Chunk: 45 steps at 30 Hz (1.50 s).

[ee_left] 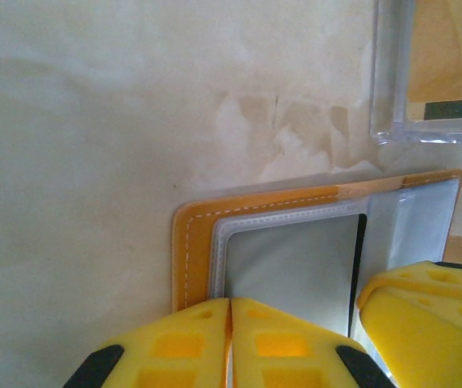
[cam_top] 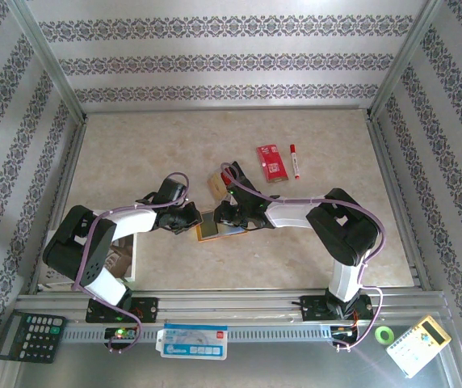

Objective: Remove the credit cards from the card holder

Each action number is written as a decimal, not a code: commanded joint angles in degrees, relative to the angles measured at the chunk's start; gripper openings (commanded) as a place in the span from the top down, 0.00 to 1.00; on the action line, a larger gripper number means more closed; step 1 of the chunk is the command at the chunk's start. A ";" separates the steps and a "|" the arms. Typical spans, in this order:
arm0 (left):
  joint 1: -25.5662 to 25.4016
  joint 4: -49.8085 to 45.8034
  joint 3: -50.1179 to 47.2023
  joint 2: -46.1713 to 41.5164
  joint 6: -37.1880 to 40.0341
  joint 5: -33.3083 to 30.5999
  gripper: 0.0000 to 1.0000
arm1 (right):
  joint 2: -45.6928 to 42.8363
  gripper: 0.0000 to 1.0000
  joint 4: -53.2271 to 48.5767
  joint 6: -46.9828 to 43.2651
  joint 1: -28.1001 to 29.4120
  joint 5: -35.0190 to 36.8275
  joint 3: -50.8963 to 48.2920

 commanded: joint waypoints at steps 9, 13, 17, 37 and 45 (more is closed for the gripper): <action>-0.53 -3.04 -1.40 2.41 1.09 -1.83 0.90 | 2.31 0.85 -0.52 0.29 0.33 -0.91 0.13; -0.57 -2.95 -1.40 2.43 1.13 -1.82 0.90 | 2.82 0.86 -0.06 0.29 0.49 -1.80 0.39; -0.56 -2.95 -1.34 2.60 1.07 -1.81 0.91 | 3.01 0.86 1.62 0.45 0.46 -3.33 0.20; -0.53 -5.50 0.67 -1.41 2.31 -1.68 0.76 | -3.33 0.96 1.34 -0.64 -1.04 0.30 -5.06; -0.82 -7.29 3.47 -4.15 2.40 0.28 0.76 | -3.24 0.96 1.04 -1.10 -1.13 -0.15 -4.51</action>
